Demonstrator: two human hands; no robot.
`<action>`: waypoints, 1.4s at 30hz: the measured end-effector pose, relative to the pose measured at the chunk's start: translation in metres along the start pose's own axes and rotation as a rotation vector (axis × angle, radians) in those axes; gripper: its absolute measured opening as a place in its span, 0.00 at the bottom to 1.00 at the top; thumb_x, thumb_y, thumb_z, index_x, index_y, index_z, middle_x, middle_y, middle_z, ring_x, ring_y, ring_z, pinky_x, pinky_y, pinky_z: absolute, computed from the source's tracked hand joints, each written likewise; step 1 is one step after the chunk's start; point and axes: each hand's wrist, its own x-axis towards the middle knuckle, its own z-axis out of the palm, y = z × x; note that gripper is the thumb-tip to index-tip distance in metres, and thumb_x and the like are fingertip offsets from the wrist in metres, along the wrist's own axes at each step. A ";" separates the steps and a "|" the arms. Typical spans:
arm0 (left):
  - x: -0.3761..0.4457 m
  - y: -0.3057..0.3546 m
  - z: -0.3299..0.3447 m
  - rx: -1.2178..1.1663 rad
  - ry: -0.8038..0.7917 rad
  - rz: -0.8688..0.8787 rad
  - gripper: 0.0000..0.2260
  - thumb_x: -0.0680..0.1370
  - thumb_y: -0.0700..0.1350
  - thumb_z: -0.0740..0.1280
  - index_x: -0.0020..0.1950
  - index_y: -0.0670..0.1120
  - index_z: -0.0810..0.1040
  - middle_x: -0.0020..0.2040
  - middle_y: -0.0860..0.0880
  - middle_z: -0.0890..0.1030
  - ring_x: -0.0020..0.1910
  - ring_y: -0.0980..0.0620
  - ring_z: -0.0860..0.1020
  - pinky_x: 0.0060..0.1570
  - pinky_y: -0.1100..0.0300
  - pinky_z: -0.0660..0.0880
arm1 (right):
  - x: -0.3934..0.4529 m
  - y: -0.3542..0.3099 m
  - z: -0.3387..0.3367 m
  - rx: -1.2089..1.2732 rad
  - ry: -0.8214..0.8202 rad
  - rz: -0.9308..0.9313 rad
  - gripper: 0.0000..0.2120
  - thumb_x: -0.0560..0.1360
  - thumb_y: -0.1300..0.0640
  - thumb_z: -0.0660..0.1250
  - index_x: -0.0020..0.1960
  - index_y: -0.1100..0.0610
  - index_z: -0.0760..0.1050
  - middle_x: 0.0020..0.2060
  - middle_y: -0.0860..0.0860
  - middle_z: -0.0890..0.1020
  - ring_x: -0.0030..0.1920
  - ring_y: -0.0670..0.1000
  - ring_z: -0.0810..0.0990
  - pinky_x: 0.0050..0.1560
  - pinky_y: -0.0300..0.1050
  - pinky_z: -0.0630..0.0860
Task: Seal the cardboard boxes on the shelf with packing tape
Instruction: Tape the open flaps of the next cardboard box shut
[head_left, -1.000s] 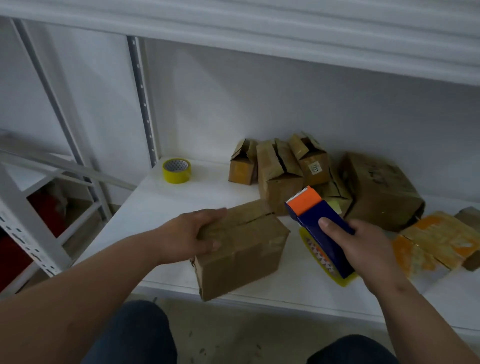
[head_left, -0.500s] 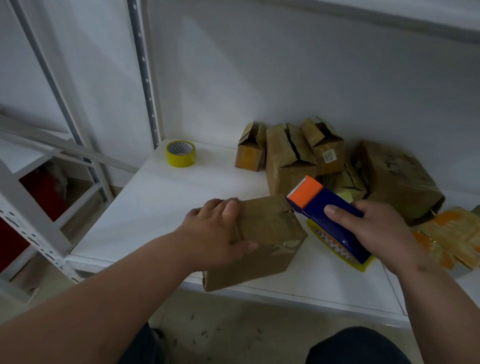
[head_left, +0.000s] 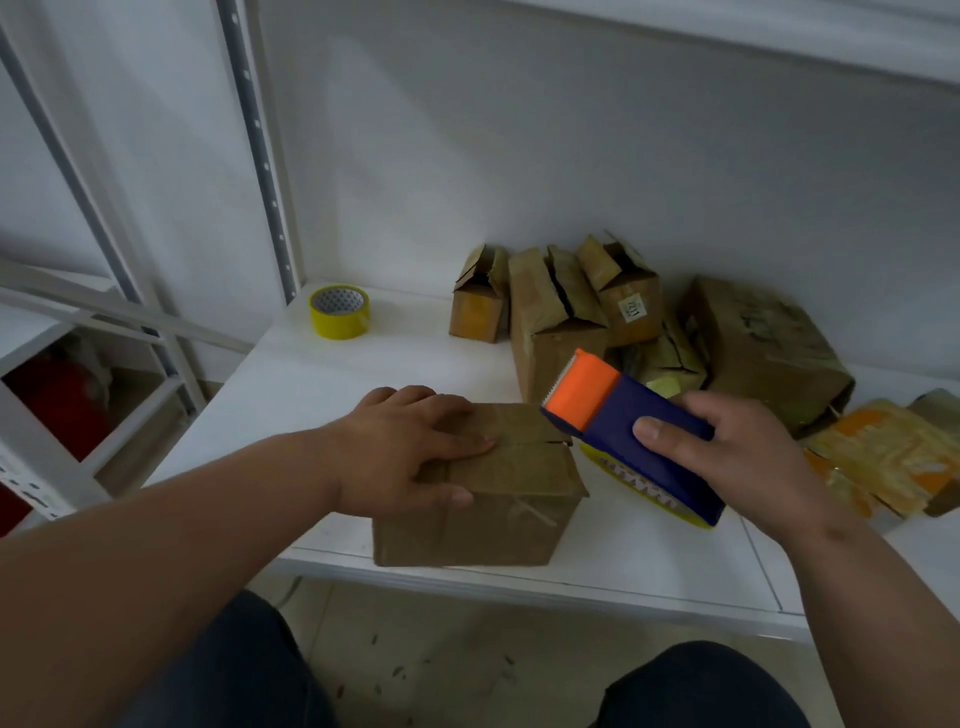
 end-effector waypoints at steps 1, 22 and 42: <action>0.001 0.000 0.000 0.000 -0.013 -0.017 0.32 0.72 0.75 0.45 0.75 0.69 0.51 0.79 0.56 0.49 0.77 0.50 0.50 0.74 0.45 0.46 | -0.002 0.000 -0.002 -0.007 -0.015 -0.017 0.21 0.65 0.36 0.68 0.44 0.54 0.78 0.34 0.50 0.83 0.33 0.45 0.81 0.33 0.37 0.70; -0.020 0.068 -0.044 -1.741 0.245 -0.133 0.21 0.69 0.54 0.69 0.56 0.42 0.78 0.49 0.44 0.83 0.48 0.51 0.81 0.51 0.55 0.76 | -0.006 -0.027 -0.017 0.165 -0.161 -0.159 0.27 0.58 0.33 0.71 0.49 0.50 0.81 0.40 0.47 0.86 0.39 0.48 0.85 0.38 0.44 0.79; -0.020 0.068 -0.037 -1.948 0.264 -0.155 0.08 0.80 0.37 0.62 0.44 0.43 0.79 0.41 0.44 0.81 0.41 0.50 0.79 0.42 0.56 0.77 | -0.013 -0.037 -0.013 0.193 -0.214 -0.184 0.38 0.51 0.23 0.69 0.47 0.52 0.82 0.39 0.52 0.86 0.39 0.51 0.85 0.43 0.53 0.79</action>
